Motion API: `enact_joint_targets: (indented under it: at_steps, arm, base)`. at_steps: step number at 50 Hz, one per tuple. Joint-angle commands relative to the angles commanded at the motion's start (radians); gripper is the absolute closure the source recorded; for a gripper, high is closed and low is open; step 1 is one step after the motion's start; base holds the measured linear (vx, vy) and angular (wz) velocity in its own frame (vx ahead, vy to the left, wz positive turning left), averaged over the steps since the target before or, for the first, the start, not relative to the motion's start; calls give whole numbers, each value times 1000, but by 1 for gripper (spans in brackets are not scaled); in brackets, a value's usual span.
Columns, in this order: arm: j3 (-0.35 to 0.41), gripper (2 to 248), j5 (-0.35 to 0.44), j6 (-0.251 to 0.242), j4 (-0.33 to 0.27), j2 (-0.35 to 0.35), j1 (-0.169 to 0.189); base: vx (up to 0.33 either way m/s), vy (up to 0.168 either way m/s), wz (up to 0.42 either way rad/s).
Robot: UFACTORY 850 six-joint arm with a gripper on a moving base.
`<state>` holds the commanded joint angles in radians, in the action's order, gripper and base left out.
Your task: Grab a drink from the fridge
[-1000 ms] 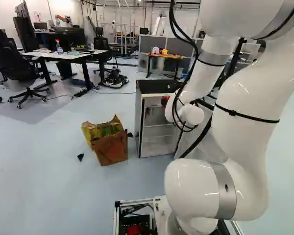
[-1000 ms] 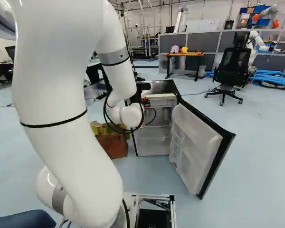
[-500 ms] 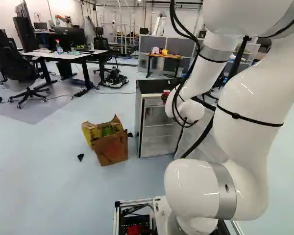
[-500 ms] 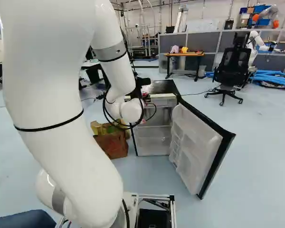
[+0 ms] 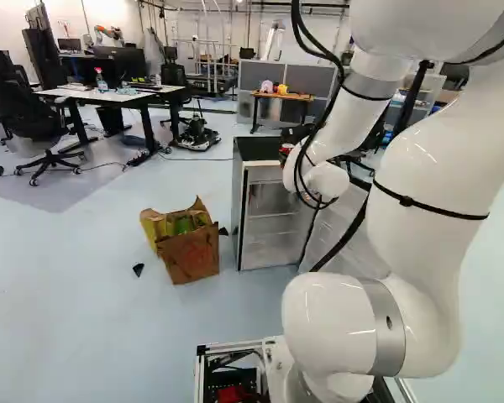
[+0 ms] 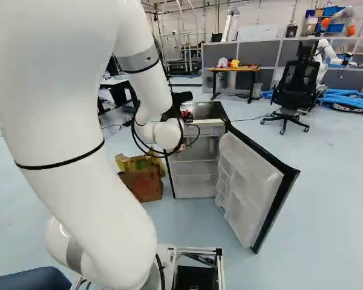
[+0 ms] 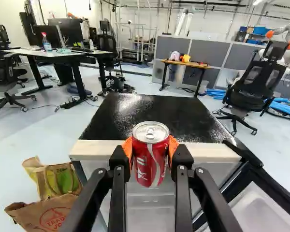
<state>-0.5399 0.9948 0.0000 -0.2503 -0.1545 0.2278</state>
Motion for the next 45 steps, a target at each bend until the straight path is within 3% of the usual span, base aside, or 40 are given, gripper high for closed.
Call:
enact_joint_targets:
  at_steps: [45]
  arm:
    - [-133, 156, -4, 0, 54, -99, -17]
  base:
    - [0, 0, 0]
